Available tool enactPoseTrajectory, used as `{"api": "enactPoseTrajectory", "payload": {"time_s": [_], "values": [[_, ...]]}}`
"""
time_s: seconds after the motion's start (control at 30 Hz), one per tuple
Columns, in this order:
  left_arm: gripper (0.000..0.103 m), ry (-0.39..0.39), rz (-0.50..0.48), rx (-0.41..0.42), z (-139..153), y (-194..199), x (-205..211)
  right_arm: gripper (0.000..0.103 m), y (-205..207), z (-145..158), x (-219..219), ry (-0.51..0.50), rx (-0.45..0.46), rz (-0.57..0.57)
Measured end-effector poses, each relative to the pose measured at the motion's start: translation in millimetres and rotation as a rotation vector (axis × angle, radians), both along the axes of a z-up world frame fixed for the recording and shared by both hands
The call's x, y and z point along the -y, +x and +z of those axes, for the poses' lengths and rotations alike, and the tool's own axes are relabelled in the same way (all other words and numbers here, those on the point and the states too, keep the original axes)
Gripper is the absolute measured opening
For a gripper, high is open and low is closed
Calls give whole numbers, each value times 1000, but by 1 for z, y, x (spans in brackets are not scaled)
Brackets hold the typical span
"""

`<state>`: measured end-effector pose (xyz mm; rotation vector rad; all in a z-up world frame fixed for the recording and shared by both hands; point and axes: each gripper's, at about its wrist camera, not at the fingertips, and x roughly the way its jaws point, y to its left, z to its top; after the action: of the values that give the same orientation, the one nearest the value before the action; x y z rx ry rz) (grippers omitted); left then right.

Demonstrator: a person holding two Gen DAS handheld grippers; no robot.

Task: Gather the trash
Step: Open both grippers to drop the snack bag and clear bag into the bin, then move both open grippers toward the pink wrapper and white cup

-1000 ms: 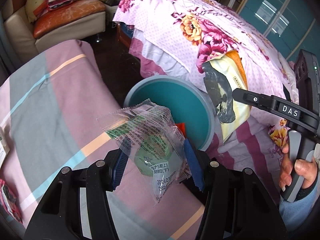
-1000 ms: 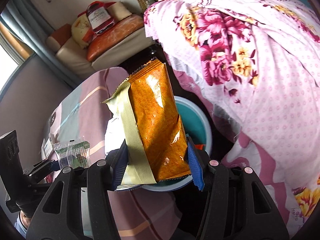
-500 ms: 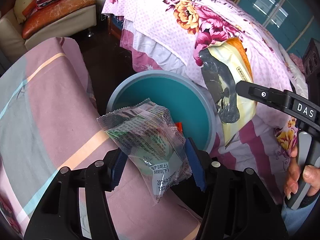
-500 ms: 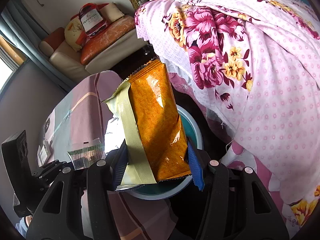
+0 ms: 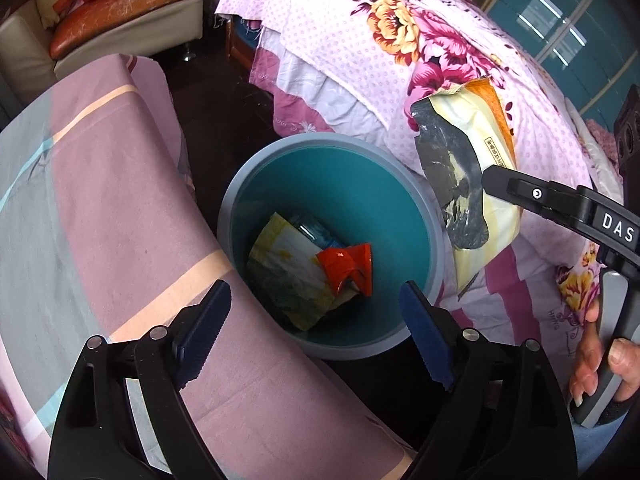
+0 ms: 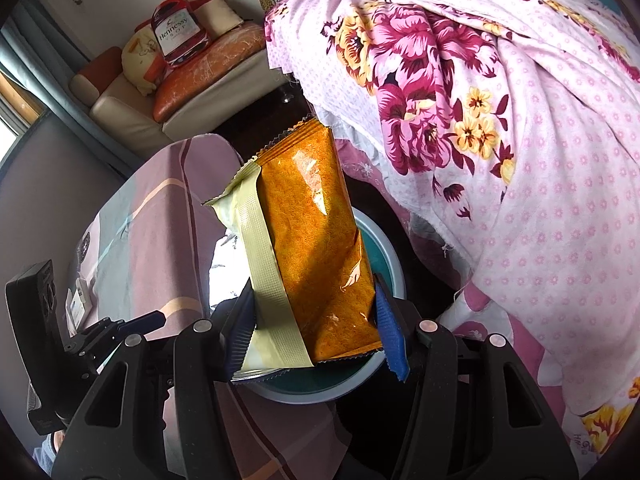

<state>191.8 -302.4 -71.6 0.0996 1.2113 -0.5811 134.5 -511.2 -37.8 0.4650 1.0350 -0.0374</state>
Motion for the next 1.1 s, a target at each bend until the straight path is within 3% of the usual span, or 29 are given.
{"api": "enactPoseTrajectory", "payload": {"time_s": [0.5,0.73,1.1], "values": [[89,-37,37,-25,-2,-9,-30,55,18,-11,-22,-13,-40,37],[89,-52,52,-35,-2,-8,-39,74,23,-18,-30,-12,-77,30],[89,-69,77,-46,-2,-14,-56,78,20,-17,-40,-11,-102,25]]}}
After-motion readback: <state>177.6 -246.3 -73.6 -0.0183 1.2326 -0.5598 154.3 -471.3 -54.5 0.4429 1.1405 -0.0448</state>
